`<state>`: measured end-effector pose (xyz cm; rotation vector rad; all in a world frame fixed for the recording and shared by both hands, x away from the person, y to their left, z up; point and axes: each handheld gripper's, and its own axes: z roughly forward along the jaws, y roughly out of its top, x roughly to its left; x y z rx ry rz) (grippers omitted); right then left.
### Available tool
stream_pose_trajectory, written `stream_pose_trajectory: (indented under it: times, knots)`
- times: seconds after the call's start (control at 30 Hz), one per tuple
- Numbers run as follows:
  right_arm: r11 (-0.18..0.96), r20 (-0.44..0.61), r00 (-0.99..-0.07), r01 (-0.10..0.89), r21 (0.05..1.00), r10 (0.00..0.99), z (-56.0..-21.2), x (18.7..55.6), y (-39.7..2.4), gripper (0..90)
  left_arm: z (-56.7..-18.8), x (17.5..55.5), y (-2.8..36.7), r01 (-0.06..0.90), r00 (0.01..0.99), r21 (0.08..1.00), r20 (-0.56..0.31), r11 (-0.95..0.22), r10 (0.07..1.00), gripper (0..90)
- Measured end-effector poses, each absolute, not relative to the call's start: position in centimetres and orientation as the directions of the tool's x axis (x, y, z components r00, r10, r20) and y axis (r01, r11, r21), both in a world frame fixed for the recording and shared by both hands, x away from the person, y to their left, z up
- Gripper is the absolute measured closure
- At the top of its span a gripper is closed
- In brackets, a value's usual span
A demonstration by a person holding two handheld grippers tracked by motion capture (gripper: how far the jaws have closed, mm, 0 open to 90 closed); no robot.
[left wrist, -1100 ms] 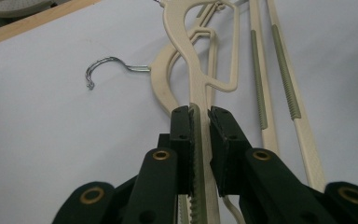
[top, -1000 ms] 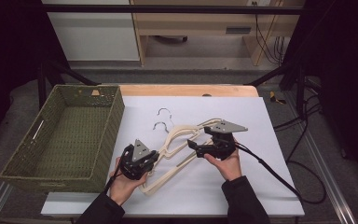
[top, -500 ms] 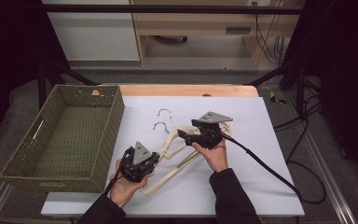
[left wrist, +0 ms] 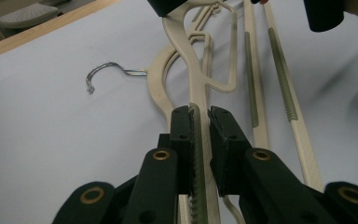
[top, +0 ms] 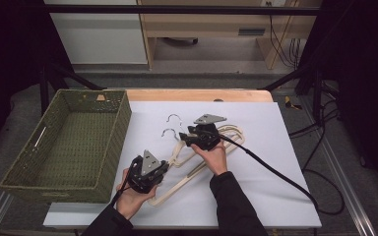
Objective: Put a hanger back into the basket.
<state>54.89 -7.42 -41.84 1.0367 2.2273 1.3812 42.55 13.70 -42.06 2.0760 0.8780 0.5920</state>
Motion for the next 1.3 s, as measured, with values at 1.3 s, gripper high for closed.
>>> stream_pose_trajectory:
  times: [1.3]
  knots:
    - [0.305,0.139,-0.693,0.477,0.825,0.707,-41.4,56.3,-7.0,89.1,-43.1,42.3,13.2,0.364,0.669,0.797,0.137,-0.483,0.73,79.9]
